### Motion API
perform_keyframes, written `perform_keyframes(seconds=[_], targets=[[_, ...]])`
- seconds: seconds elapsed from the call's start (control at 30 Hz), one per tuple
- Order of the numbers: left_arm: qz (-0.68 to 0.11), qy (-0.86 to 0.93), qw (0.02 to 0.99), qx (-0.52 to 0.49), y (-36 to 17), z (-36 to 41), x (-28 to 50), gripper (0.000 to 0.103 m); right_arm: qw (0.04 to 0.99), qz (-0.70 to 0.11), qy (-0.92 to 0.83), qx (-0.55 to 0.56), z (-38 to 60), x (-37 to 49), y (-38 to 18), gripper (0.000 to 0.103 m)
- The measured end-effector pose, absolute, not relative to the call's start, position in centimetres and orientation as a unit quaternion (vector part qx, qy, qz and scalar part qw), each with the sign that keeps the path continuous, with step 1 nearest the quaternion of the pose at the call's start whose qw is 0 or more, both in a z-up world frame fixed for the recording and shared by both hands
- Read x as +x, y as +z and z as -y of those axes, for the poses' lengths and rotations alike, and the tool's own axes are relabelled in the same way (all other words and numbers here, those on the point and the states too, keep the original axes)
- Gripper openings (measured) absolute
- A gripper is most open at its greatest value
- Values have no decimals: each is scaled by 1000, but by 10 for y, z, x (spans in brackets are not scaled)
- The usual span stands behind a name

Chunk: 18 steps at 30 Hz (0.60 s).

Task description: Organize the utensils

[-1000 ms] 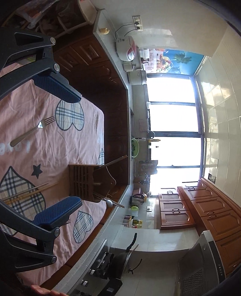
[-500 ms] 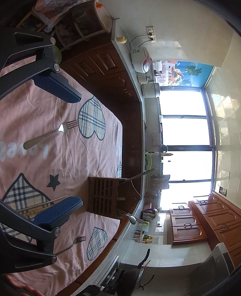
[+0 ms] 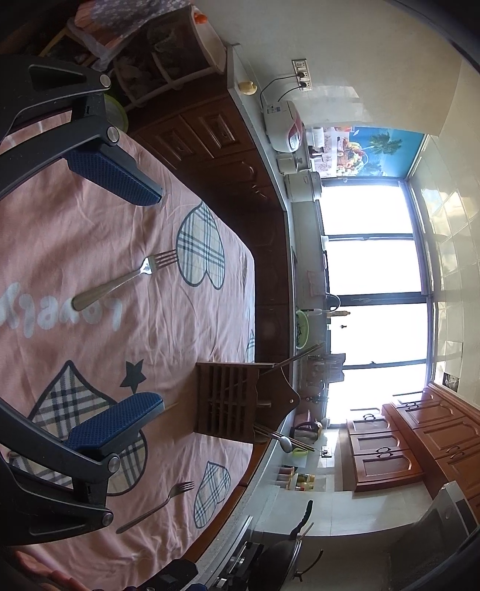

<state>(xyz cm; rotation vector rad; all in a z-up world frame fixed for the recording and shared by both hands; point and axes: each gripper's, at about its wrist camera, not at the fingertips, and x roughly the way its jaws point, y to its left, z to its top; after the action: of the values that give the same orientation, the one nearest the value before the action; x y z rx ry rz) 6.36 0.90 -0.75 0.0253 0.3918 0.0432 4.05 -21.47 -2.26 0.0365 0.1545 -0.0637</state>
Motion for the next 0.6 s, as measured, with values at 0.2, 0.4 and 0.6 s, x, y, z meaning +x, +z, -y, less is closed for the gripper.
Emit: perform_keyframes(seconds=[0.2, 0.4, 0.6], targets=[[-190, 23, 982, 3, -12, -17, 59, 102, 995, -89, -29, 19, 212, 43, -32, 103], [-185, 23, 983, -5, -15, -23, 56, 102, 996, -87, -24, 12, 207, 41, -33, 103], [-178, 20, 984, -10, -18, -26, 50, 102, 996, -84, -25, 10, 205, 38, -31, 103]])
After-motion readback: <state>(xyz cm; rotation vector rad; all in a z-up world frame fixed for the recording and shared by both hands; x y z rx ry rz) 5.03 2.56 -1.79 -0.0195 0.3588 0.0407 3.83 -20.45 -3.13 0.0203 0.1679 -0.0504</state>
